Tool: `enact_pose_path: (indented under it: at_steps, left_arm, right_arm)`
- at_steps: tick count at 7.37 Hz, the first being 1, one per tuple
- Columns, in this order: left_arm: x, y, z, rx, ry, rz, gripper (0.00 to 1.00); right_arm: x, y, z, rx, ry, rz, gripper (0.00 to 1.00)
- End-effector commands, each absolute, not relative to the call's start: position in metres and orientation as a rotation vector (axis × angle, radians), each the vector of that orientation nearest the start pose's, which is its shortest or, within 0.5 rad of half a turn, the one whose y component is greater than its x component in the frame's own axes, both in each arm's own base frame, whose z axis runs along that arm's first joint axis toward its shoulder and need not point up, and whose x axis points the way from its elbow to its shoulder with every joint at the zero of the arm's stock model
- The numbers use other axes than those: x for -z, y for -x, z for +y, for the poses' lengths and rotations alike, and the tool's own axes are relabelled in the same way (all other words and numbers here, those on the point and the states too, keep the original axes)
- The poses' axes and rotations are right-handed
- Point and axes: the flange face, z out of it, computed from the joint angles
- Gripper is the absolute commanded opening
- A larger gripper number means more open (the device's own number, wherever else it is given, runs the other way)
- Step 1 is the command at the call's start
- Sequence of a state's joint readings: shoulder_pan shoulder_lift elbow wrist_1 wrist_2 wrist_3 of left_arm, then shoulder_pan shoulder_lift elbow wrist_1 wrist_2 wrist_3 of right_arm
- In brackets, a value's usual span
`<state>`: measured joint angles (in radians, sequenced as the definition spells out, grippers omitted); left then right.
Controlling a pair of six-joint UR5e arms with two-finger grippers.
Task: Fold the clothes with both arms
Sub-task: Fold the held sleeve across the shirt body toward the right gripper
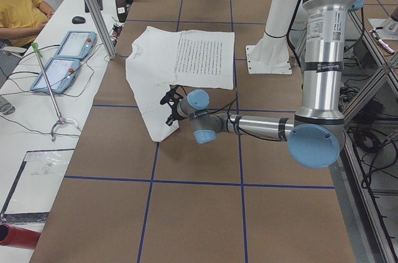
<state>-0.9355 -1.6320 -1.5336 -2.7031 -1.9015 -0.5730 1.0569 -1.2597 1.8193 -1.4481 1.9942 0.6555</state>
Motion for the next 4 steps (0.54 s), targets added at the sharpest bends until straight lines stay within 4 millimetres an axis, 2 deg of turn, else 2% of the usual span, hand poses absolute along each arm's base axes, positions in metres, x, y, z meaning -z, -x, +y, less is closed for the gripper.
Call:
enact_pose_path:
  at_steps: [1, 3, 4]
  left_arm:
    - [-0.422, -0.281, -0.567, -0.216, -0.758, 0.881, 0.00]
    - [-0.308, -0.320, -0.613, -0.116, -0.673, 0.902, 0.00]
    - [-0.254, -0.333, -0.625, -0.065, -0.634, 0.917, 0.00]
  right_arm:
    - [-0.367, 0.213, -0.565, 0.010, -0.335, -0.709, 1.00]
    - [-0.367, 0.213, -0.565, 0.010, -0.336, -0.708, 1.00]
    - [-0.367, 0.213, -0.565, 0.010, -0.336, -0.708, 1.00]
